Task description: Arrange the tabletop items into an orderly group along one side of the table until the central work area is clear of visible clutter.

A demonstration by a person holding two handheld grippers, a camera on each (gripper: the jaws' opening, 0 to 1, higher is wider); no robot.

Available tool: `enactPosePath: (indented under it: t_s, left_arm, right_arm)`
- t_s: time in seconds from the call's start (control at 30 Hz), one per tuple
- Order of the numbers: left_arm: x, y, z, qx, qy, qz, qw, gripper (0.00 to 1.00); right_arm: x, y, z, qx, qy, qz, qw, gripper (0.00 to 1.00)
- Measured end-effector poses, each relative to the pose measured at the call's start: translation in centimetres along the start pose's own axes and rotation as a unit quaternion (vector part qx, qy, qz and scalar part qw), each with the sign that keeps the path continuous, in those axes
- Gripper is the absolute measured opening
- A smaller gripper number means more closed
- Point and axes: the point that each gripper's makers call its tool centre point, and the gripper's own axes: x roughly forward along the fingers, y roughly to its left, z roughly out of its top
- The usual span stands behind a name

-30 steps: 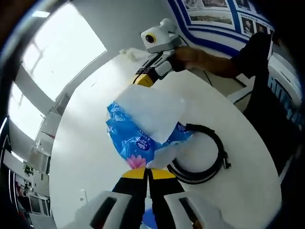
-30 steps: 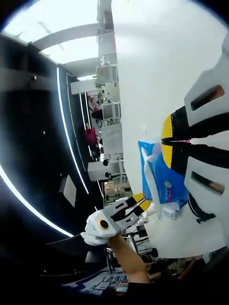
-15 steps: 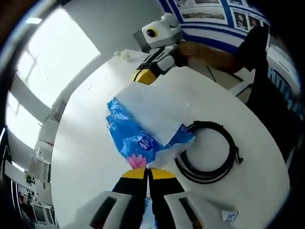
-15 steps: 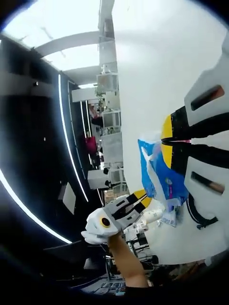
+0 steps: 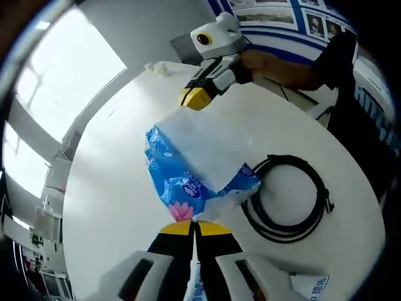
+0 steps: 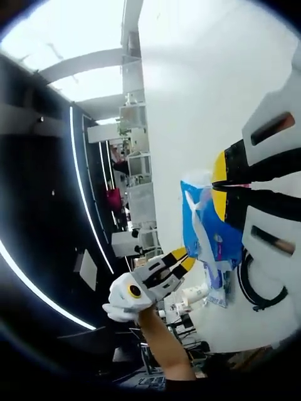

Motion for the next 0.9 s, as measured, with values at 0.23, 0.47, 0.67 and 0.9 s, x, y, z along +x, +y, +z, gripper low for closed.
enactPosePath:
  t_s: [0.23,0.47,0.67,0.9]
  left_arm:
    - [1.6,0.3,-0.8,0.003,0.011,-0.009,0.9999,0.00]
    - [2.6,0.5,-1.5,-0.003,0.016,-0.012,0.9998,0.00]
    - [3.2,0.8,-1.7,-0.001,0.022,-0.008,0.9997,0.00]
    - [3.6,0.2,-2.1,-0.003,0.029,-0.020,0.9994,0.00]
  right_arm:
    - [0.5,-0.3,-1.3,-0.005,0.018,-0.004,0.9998,0.00]
    - [1.2,-0.6,-2.5,-0.005,0.036,-0.005,0.9993,0.00]
    - [1.7,-1.2,-3.4,-0.002,0.047,-0.008,0.9989,0.00]
    - [2.0,-1.9,-4.8,0.000,0.061,-0.010,0.9981,0.00]
